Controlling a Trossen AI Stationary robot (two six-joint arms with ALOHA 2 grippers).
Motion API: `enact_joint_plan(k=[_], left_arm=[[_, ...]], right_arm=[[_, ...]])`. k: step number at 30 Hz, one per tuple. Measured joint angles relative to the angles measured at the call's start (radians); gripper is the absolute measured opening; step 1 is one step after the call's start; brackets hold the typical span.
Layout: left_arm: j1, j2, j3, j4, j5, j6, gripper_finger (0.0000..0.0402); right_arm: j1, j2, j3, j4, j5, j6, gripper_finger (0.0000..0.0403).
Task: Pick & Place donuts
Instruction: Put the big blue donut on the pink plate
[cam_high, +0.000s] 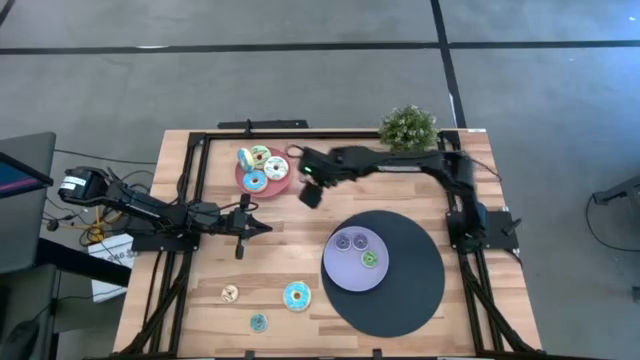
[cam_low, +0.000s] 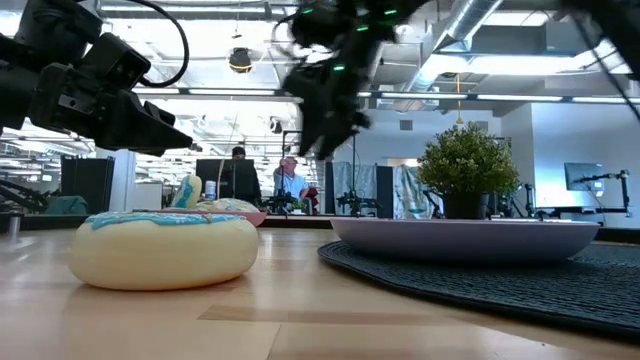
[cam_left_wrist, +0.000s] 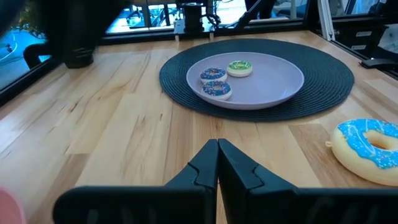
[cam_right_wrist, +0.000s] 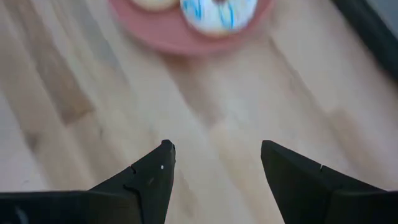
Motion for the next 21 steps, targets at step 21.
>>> enact_joint_plan(k=[21], left_arm=[[0.052,0.0,0.342,-0.342,-0.394,-0.106,0.0155]], right_arm=[[0.633,-0.945,-1.185,0.32,0.55,0.842,0.0231]])
